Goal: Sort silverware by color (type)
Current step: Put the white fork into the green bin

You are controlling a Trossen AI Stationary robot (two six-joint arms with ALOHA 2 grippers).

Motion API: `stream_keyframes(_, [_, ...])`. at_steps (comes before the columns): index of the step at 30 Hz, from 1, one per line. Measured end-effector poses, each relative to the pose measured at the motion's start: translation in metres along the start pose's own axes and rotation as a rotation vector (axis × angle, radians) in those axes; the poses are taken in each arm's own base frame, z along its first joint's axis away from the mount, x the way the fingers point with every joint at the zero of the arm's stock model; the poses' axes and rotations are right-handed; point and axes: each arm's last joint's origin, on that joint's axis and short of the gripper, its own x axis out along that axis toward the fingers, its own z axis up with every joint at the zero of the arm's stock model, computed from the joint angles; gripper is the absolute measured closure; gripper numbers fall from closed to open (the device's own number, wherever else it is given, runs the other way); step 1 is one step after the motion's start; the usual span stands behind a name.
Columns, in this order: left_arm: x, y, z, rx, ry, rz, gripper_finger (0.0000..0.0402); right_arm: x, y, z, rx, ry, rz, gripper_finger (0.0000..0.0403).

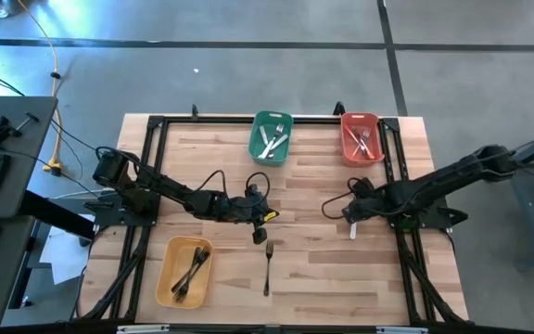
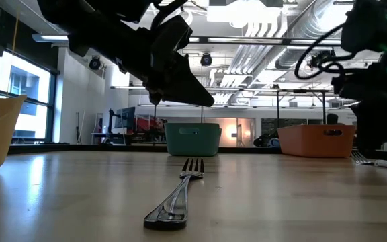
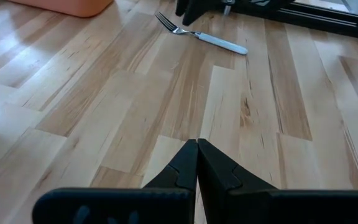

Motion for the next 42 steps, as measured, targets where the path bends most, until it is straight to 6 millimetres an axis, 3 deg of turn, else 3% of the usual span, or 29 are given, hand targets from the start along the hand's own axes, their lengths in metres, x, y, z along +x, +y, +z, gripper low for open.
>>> stream_keyframes(13, [-0.004,-0.012,-0.004,0.018,0.007,-0.028,0.0401,0.030,0.017,-0.007,-0.008,0.069,-0.101,0.0265])
stream_keyframes(25, [-0.004,-0.007,-0.012,0.049,0.080,0.046,0.0401,0.033,0.036,0.001,-0.199,-0.066,0.075,0.0379])
stream_keyframes(32, [-0.004,-0.007,-0.014,0.057,0.102,0.052,0.0401,0.033,0.049,0.016,-0.345,-0.157,0.203,0.0399])
stream_keyframes(42, [-0.005,-0.005,-0.018,0.070,0.136,0.062,0.0401,0.038,0.048,0.053,-0.360,-0.282,0.270,0.0402])
